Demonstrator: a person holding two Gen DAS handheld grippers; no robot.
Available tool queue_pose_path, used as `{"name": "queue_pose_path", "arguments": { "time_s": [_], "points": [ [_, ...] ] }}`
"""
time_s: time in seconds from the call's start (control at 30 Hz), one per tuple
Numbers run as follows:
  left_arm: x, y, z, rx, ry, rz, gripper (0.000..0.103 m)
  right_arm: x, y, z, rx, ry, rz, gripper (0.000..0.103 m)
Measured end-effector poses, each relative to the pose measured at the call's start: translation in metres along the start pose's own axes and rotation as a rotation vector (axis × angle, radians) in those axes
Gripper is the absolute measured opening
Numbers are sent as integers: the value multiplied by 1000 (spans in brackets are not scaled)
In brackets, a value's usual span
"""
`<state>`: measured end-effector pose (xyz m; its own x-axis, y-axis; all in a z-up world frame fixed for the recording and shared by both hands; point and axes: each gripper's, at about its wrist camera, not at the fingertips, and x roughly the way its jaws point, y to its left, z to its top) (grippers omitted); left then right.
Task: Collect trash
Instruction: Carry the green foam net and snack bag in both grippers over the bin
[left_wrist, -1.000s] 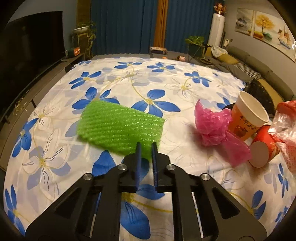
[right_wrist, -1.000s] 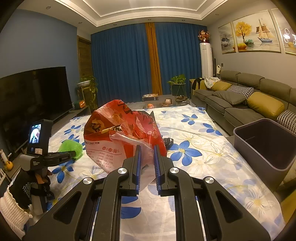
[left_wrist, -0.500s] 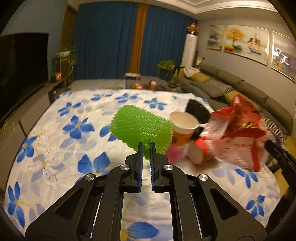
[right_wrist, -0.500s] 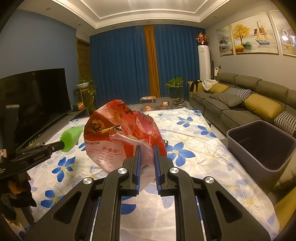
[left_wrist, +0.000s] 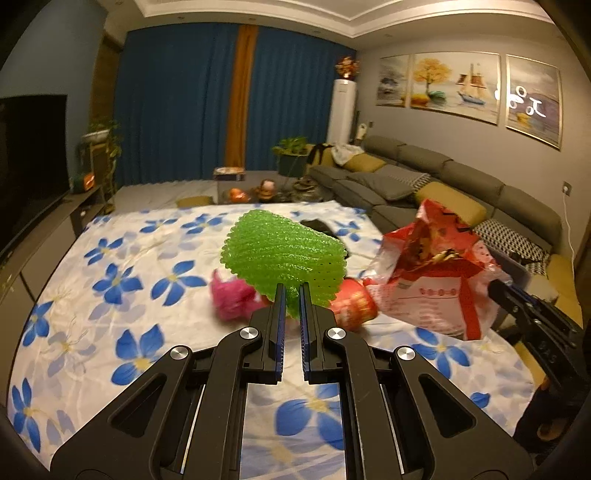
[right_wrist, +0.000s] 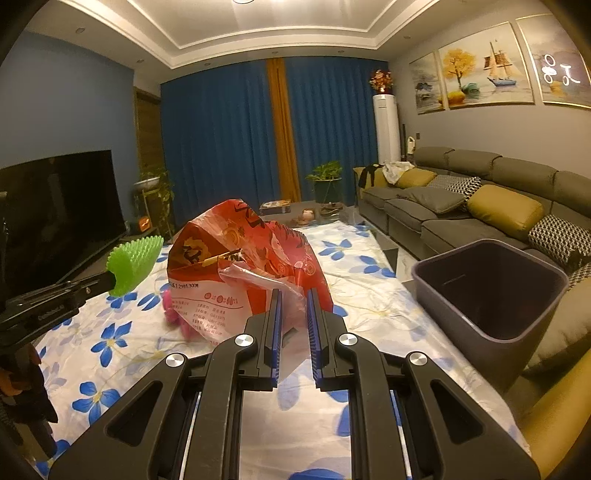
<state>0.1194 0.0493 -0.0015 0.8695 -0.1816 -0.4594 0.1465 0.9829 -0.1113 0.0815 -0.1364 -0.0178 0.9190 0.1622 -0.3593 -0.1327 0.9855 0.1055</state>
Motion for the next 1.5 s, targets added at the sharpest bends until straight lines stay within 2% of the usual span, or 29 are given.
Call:
{"name": "queue_pose_path", "arguments": {
  "time_s": [0.37,0.7,1.07,1.3,1.5],
  "points": [
    [9,-58,11,67,-9,-106,6,-7,-39,5,44,-27,-66,14],
    [28,-126,22,147,-19,-234,6,-12,-90,12,91,-61,-185,14],
    [76,-210,34,225,-10,-387,6,-2,-165,18,142,-79,-380,14],
    [112,-245,33,241,18,-446,6,11,-204,12,173,-56,-451,14],
    [136,-268,31,267,36,-485,6,22,-220,8,179,-42,-484,14]
  ]
}}
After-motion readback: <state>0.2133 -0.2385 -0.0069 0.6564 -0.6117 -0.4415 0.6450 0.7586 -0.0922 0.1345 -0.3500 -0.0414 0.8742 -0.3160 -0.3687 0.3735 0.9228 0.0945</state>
